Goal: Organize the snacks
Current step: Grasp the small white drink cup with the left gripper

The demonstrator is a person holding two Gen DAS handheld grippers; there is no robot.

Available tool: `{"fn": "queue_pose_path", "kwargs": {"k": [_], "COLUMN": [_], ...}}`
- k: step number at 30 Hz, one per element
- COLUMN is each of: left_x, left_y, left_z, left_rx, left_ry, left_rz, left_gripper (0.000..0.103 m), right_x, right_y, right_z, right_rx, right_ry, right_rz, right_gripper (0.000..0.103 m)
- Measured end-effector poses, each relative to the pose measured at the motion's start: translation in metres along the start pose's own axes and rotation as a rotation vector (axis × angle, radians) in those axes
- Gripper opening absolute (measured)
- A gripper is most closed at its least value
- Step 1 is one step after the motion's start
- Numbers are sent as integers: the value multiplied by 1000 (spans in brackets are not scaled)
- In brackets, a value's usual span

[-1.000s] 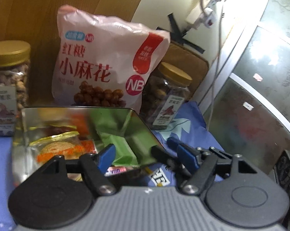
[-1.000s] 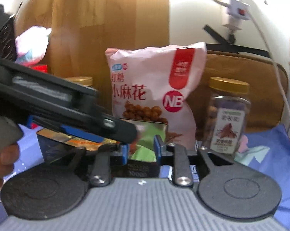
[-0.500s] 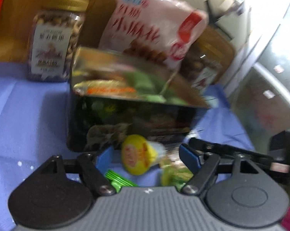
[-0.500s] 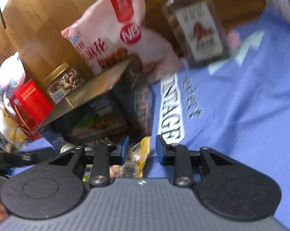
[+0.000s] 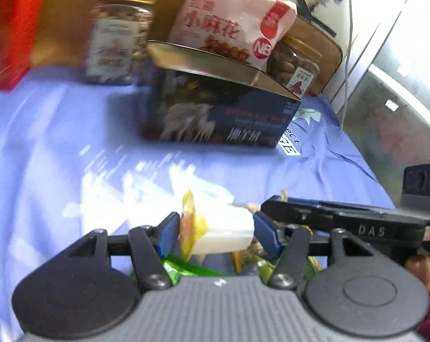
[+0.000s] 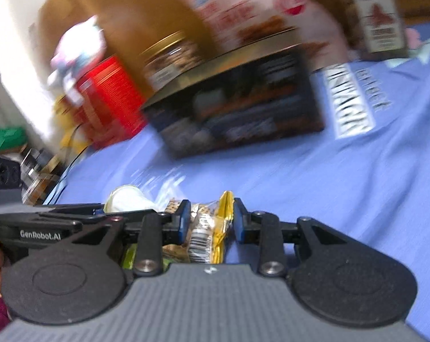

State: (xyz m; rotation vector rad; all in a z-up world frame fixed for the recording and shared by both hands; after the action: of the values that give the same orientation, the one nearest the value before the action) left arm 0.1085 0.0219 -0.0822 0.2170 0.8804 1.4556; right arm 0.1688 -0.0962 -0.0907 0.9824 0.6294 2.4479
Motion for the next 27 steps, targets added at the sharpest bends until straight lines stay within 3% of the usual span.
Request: {"fn": "queue_pose_path", "kwargs": {"k": [4, 7, 11, 16, 20, 23, 25, 27], "left_x": [12, 23, 39, 31, 21, 21, 27, 28], "left_y": [36, 56, 78, 87, 85, 77, 70, 70], "left_z": [-20, -19, -10, -13, -21, -26, -29, -30], "left_rx": [-37, -70, -127, -137, -111, -77, -56, -55], "left_ry": [44, 107, 208, 205, 184, 174, 177, 212], "left_rz": [5, -14, -58, -108, -145, -116, -86, -133], "left_gripper": [59, 59, 59, 59, 59, 53, 51, 51], "right_x": [42, 60, 91, 116, 123, 128, 128, 122], "right_y": [2, 10, 20, 24, 39, 36, 26, 13], "right_z": [-27, -27, -25, -30, -15, -19, -29, -40], "right_rx": [37, -30, -81, -130, -286, -202, -136, -54], "right_ry": [95, 200, 398, 610, 700, 657, 651, 635], "right_rz": [88, 27, 5, -64, -178, -54, -27, -19], "right_gripper": [38, 43, 63, 63, 63, 62, 61, 61]}}
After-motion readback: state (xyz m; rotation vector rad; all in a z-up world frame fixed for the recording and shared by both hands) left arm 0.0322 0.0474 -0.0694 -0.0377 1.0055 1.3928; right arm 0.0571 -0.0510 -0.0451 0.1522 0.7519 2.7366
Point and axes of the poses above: each gripper's, at about its wrist camera, not at the fingertips, and y roughly against the way its jaws point, x to its left, z to its top, the point moved 10 cm from there along -y, roughly the way its jaws point, and after that the axes turned 1 degree about -z, right-handed, at the moved point
